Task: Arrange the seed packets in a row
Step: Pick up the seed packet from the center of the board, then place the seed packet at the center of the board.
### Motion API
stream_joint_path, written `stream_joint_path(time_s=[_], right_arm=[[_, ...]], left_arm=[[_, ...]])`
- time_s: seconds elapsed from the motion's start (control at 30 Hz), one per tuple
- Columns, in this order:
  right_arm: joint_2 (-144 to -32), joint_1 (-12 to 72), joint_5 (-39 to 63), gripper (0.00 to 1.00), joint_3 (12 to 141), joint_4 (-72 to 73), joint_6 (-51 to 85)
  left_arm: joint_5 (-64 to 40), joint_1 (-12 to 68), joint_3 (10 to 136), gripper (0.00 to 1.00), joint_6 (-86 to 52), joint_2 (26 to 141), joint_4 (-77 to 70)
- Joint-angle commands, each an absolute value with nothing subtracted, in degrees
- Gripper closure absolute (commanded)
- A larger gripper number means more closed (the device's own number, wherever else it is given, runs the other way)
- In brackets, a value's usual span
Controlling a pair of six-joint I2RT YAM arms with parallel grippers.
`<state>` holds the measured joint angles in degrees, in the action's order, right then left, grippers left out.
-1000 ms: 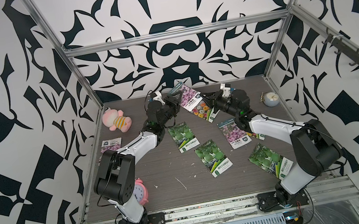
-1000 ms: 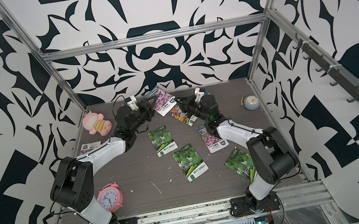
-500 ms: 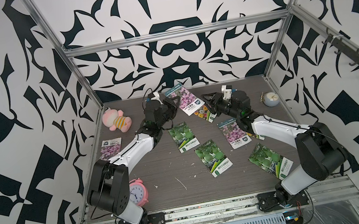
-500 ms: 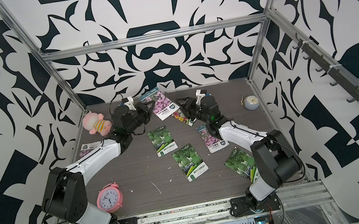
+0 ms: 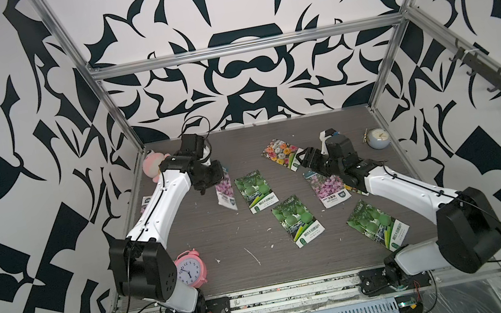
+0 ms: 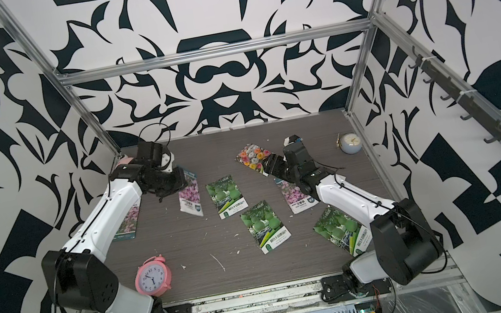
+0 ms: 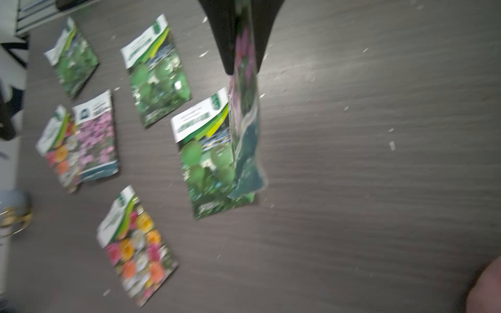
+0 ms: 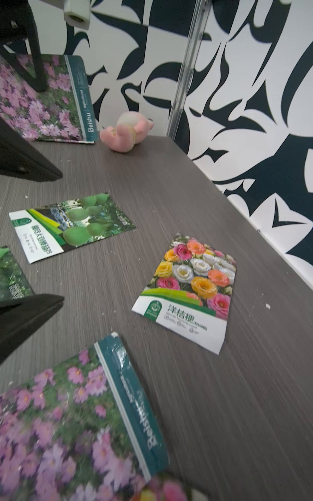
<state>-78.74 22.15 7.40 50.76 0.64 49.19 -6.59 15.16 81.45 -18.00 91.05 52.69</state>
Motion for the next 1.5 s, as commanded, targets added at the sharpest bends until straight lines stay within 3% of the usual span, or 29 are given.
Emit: stream_joint_path(time_s=[0.0,0.53,0.8,1.0,1.23,1.37,1.47], right_arm=[[-76.2,22.0,3.7,0.30,50.0,-0.4,46.4],[-74.8,21.9,3.8,0.31,49.3,-1.4,45.6],[-74.9,22.0,4.0,0.31,48.0,0.1,46.7],[-74.8,22.0,3.5,0.31,47.7,-0.2,45.9],[-74.8,22.0,3.9,0.31,47.3,0.1,46.0],[-74.7,21.9,4.1,0.31,47.4,0.1,46.0],[-74.7,22.0,4.3,0.31,47.2,0.1,46.1]], left_arm=[[-9.0,13.0,82.5,1.00,-5.6,94.4,67.6],[-3.9,0.7,81.3,1.00,-2.1,102.9,55.7],[-1.4,-2.9,74.9,0.99,0.1,104.5,48.9],[0.9,-5.6,76.1,0.91,1.2,110.0,48.9],[3.3,-5.7,77.0,0.67,-1.7,110.7,47.9],[3.0,-5.8,76.1,0.63,-2.5,107.1,47.4],[0.2,-5.8,75.2,0.66,-2.5,105.5,47.4]])
